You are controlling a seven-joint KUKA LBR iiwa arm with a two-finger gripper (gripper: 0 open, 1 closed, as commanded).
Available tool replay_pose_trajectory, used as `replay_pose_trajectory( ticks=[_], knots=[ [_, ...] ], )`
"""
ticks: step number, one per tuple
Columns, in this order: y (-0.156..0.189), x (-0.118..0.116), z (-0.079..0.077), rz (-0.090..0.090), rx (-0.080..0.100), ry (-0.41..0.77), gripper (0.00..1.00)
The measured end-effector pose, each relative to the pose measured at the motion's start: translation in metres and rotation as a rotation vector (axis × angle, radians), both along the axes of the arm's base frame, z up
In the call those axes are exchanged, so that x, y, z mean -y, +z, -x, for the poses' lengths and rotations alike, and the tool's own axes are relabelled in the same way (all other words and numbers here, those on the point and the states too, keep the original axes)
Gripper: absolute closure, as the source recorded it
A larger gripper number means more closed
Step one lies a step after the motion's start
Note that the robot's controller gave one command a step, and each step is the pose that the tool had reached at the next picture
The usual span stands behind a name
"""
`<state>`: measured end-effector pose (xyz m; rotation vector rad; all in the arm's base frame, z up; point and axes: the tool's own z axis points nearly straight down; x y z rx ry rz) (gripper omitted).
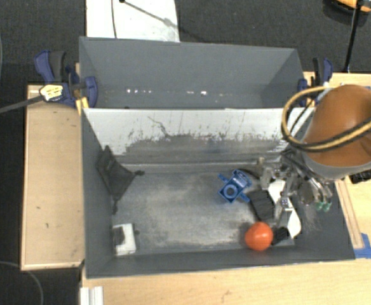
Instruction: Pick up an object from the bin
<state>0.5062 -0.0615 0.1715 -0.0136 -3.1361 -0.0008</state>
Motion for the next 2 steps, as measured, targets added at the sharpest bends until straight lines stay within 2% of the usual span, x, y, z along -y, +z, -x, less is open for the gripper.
replay_pose_trajectory(
  ticks=[1, 2],
  knots=[
    [0.004, 0.0, -0.002, 0.001, 0.008, 0.002, 0.0],
    [-0.026, -0.004, -0.027, 0.001, 0.014, -0.051, 0.0]
  ],
)
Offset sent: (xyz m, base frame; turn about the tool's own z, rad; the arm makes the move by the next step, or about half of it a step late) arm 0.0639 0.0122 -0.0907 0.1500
